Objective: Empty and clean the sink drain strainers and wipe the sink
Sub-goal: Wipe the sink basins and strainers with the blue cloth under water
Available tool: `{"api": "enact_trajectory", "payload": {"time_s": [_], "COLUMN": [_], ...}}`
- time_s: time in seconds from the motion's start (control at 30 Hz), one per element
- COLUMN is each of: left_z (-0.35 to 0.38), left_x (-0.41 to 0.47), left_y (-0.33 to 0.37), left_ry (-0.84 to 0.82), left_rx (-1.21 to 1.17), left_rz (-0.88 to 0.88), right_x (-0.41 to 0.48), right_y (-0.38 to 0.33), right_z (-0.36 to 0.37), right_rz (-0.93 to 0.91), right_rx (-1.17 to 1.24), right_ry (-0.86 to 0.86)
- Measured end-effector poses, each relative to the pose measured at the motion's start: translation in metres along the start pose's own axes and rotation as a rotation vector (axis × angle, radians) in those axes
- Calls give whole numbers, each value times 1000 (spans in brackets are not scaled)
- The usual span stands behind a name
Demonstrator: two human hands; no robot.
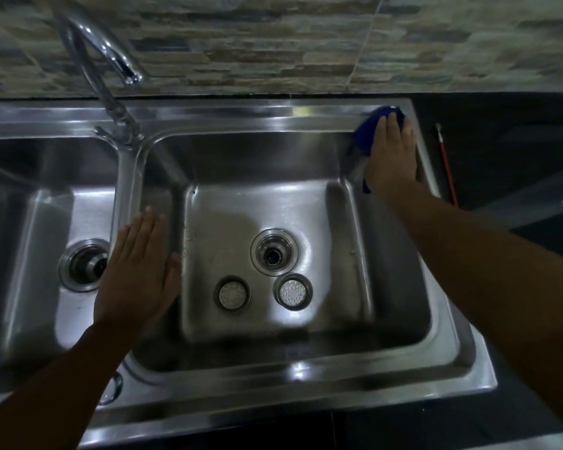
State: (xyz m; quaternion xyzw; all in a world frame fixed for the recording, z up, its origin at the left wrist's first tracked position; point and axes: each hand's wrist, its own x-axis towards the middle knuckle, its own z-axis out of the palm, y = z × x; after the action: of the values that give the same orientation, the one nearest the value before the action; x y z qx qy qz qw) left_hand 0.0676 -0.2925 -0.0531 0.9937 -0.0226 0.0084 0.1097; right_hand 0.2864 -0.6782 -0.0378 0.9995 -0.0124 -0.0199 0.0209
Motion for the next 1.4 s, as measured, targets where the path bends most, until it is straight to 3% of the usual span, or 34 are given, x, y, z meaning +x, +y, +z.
{"api": "enact_trajectory", "payload": {"time_s": [0.23, 0.53, 0.83, 0.9, 1.03, 1.13, 1.2, 1.27, 1.4], "left_z": [1, -6, -23, -25, -26, -24, -25, -27, -29], "left_x": [2, 0, -30, -54, -97, -111, -114, -117, -125], "left_y": [0, 2, 3, 6, 8, 5, 6, 7, 2], "left_ry": [13, -1, -27, -10, -15, -19, -15, -9, -74], "left_rx": [22, -27, -271, -261, -242, -250, -270, -287, -302], "left_rz": [9, 12, 16, 0, -37, -69, -92, -88, -138], "right_x": [11, -37, -150, -186, -261, -306, -319, -325, -347], "right_y": [15, 21, 65, 72, 73, 55, 24, -21, -136], "right_z": [-6, -29, -64, -53, -39, -29, -32, -36, -31], "right_rz": [-270, -144, -247, -266, -124, -116, -130, -211, -552], "right_rx": [-173, -397, -385, -269, 301, 482, 551, 651, 746], "right_ry": [-27, -219, -551, -488, -446, -301, -301, -332, -331]}}
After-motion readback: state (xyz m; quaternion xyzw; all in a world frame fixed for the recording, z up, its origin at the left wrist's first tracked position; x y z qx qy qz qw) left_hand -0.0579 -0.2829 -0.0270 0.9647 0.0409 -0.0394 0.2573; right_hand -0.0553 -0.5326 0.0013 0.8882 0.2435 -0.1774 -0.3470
